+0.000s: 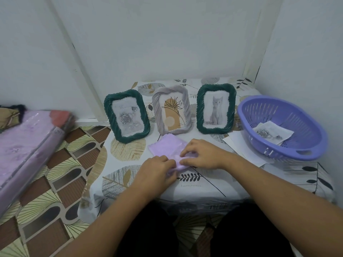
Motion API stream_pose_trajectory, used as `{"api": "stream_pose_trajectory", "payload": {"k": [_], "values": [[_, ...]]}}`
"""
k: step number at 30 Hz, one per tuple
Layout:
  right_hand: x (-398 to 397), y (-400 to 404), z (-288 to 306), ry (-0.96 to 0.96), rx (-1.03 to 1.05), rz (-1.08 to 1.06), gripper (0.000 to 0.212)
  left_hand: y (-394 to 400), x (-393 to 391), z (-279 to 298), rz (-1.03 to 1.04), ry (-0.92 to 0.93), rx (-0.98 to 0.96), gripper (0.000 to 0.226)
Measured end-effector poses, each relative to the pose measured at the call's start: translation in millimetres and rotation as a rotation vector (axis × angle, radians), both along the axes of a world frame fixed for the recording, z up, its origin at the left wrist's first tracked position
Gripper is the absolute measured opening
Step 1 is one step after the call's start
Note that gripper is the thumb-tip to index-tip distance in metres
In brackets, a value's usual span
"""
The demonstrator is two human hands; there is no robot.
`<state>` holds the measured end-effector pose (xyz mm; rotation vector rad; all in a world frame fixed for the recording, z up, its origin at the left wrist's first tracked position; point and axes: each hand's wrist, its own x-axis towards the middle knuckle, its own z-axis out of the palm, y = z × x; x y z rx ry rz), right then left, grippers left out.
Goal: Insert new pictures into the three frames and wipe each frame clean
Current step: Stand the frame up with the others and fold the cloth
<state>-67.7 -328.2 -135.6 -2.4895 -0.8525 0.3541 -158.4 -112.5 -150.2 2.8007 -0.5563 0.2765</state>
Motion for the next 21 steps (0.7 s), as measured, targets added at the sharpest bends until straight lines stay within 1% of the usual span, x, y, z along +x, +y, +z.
{"api": "stream_pose_trajectory", "payload": {"k": [2,3,4,6,7,8,11,13,16,17,19,21], "values": [[-0.8,-4.0,8.0,0.084,-0.021,0.027,0.052,2.4,-3.7,6.3,0.059,0.062,-0.079,0.022],[-0.6,-5.2,11.8,0.117,-0.051,0.045,0.051,5.7,-4.2,8.9,0.094,0.1,-0.136,0.019],[-0.3,-5.5,14.6,0.121,-0.084,0.062,0.044,9.7,-3.7,10.6,0.124,0.135,-0.188,0.019],[2.3,-4.0,18.0,0.074,-0.11,0.057,0.021,17.7,-2.2,13.5,0.185,0.185,-0.307,0.019],[3.5,-3.1,19.7,0.071,-0.09,0.036,0.014,21.0,-1.3,14.2,0.217,0.202,-0.373,0.017],[3.7,-1.7,22.2,0.097,-0.05,0.008,0.011,23.8,-0.1,14.7,0.25,0.218,-0.434,0.015],[3.6,4.8,26.3,0.22,0.122,-0.059,0.015,32.8,5.3,16.4,0.351,0.22,-0.537,0.014],[6.4,12.2,24.3,0.216,0.176,-0.113,0.021,38.1,11.5,16.4,0.404,0.214,-0.618,0.014],[12.8,24.5,15.4,0.218,0.26,-0.264,0.015,42.3,21.3,13.2,0.478,0.205,-0.713,0.01],[14.5,27.8,11.6,0.235,0.283,-0.314,0.019,42.1,24.0,12.4,0.493,0.208,-0.731,0.011],[15.5,32.2,3.3,0.241,0.287,-0.383,0.026,41.2,28.5,11.0,0.497,0.237,-0.784,0.018],[15.2,34.3,-2.0,0.233,0.282,-0.432,0.03,41.3,32.2,9.3,0.496,0.266,-0.772,0.028]]}}
